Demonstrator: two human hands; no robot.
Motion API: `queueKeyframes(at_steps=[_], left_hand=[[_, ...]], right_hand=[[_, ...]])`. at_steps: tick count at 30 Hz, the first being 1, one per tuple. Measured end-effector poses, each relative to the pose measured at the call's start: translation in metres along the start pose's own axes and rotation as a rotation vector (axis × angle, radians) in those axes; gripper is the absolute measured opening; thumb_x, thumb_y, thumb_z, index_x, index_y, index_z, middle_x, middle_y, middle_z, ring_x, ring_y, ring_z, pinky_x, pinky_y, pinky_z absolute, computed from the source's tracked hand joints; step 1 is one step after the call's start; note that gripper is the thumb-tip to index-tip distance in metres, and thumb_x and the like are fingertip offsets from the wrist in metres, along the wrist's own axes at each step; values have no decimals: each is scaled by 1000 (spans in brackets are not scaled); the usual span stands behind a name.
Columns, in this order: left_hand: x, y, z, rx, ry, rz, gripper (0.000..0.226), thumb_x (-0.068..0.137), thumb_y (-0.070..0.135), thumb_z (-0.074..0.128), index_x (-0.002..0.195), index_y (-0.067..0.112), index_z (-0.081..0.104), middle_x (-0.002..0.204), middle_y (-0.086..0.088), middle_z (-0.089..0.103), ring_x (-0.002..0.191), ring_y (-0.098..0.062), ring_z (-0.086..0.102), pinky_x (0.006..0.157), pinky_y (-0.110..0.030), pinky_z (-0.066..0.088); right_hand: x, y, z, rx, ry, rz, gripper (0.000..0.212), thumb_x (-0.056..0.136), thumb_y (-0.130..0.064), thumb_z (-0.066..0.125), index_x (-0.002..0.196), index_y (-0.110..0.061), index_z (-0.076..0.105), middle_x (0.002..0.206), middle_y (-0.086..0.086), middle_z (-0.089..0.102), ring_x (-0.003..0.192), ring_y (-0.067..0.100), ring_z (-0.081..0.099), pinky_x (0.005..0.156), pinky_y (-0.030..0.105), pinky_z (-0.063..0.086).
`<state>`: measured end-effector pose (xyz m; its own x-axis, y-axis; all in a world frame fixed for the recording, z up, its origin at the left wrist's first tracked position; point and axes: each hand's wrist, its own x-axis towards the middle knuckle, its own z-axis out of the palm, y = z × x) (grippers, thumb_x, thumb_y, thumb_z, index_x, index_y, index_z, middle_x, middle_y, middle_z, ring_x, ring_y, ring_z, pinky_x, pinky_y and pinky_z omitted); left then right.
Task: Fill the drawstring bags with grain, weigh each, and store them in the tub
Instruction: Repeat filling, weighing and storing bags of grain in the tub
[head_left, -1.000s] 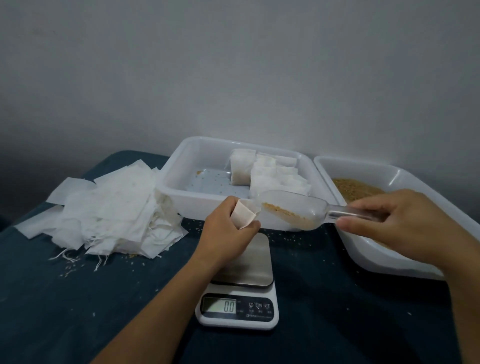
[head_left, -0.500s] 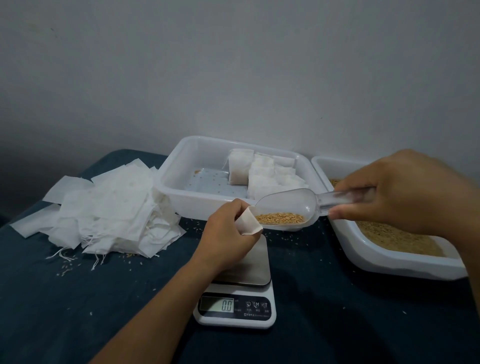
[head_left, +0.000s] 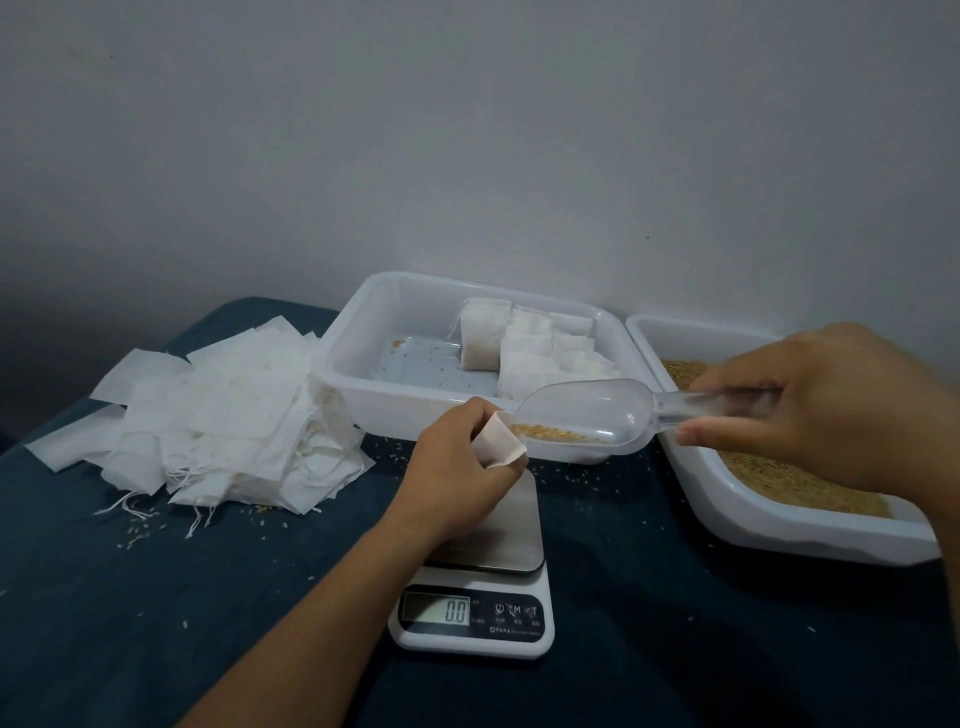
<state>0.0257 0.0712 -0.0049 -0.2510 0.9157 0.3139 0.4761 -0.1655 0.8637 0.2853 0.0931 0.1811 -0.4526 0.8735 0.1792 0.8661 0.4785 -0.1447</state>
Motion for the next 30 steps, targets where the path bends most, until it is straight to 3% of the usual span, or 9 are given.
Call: queueKeyframes(at_steps=[3,8,11,14,17,20,23,27,30], left_hand=[[1,1,-2,-38,-2,-41,23,86,31,82,92,33,59,89,12,65,79,3,59,62,-9,45],[3,4,-3,-167,18,-121,22,83,31,83,95,24,66,83,6,69,67,-2,60,58,-16,48],[2,8,-5,-308,-7,-151,24,80,29,85,97,23,69,86,3,72,71,-3,62,65,-20,52],[1,13,-8,-543,-151,-221,40,69,39,83,106,26,73,81,6,70,72,-7,61,65,-23,50],[1,14,-11,-828,-380,-298,42,68,37,82,109,29,77,88,7,63,74,-7,56,63,-22,45],[-1,11,-13,-962,-552,-311,44,71,36,87,112,25,77,98,1,63,81,-9,58,62,-22,43],[-4,9,-13,-1041,-642,-332,46,70,39,93,108,18,76,95,-2,64,81,-11,59,56,-20,44],[-7,10,-10,-1039,-688,-368,47,73,37,93,109,15,71,92,-4,63,79,-13,60,54,-20,45],[-9,14,-8,-989,-704,-342,49,76,39,89,117,16,73,104,-8,65,92,-16,63,64,-24,48]], right_hand=[[-5,10,13,182,22,22,34,59,-77,72,85,-56,77,72,-22,72,71,-1,65,64,30,49],[-13,31,51,429,0,95,31,65,-72,74,90,-53,78,69,-11,71,61,7,62,65,34,49],[-10,33,80,610,54,145,31,66,-71,74,88,-49,79,68,-14,71,57,1,61,61,31,45],[3,22,112,774,141,193,39,65,-73,75,90,-43,77,79,-13,76,68,5,70,66,36,55],[22,2,137,846,128,139,45,67,-76,79,87,-36,71,73,-14,70,61,-1,63,62,31,49],[34,-17,155,1011,-25,15,42,73,-65,84,98,-34,72,97,-9,77,90,4,73,82,39,61],[36,-27,168,1170,-82,-59,37,86,-35,86,118,-22,73,115,-5,78,111,14,73,98,43,61],[36,-31,176,1240,-42,-111,34,89,-24,84,107,-1,67,98,18,75,89,40,75,81,59,63],[32,-30,176,1333,33,-130,38,88,-27,83,95,1,58,79,17,69,64,40,68,57,54,61]])
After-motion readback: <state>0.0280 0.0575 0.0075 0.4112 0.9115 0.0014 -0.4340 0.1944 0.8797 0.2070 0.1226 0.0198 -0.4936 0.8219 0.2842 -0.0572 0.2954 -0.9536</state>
